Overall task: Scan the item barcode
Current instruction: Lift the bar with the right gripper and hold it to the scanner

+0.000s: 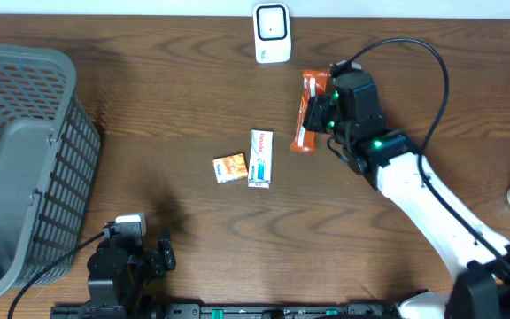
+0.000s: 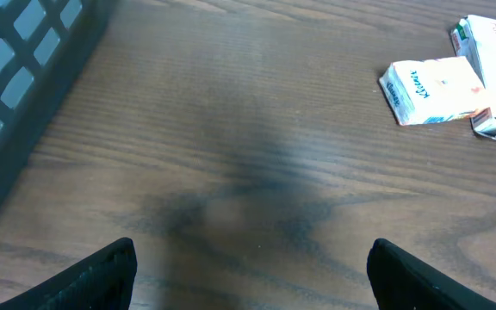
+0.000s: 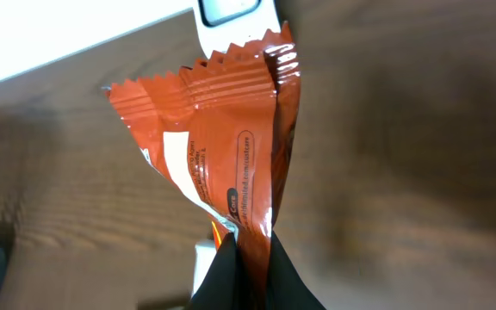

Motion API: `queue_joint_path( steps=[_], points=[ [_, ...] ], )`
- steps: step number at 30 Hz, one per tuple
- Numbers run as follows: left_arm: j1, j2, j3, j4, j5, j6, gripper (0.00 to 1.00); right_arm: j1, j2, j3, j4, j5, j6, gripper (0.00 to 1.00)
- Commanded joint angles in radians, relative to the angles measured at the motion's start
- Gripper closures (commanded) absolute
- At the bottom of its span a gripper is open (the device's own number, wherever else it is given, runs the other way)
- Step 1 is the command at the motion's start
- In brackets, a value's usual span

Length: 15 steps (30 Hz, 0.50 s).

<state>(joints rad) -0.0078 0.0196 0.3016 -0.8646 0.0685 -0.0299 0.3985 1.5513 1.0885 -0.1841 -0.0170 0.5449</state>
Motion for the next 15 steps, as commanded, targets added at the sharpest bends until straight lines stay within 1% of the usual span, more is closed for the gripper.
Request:
queue_joint_path(
  steps=[1, 5, 7, 11, 13, 15],
  points=[
    [-0.003, -0.003, -0.003, -0.003, -0.009, -0.01, 0.14, 0.009, 0.062, 0.132, 0.046, 0.065, -0.056, 0.98],
    [-0.003, -0.003, -0.003, -0.003, -0.009, -0.01, 0.14, 0.009, 0.17, 0.321, 0.046, 0.163, -0.168, 0.98],
    [-0.003, -0.003, -0.003, -0.003, -0.009, -0.01, 0.14, 0.009, 0.251, 0.432, 0.046, 0.22, -0.214, 0.98],
    [-0.003, -0.003, -0.003, -0.003, -0.009, -0.01, 0.14, 0.014, 0.402, 0.599, 0.051, 0.327, -0.294, 0.98],
    [-0.003, -0.003, -0.003, -0.003, -0.009, -0.009, 0.14, 0.027, 0.474, 0.664, 0.071, 0.409, -0.359, 0.98],
    [-0.003, -0.003, -0.003, -0.003, -0.009, -0.009, 0.14, 0.05, 0.549, 0.72, 0.125, 0.483, -0.457, 0.98]
  ],
)
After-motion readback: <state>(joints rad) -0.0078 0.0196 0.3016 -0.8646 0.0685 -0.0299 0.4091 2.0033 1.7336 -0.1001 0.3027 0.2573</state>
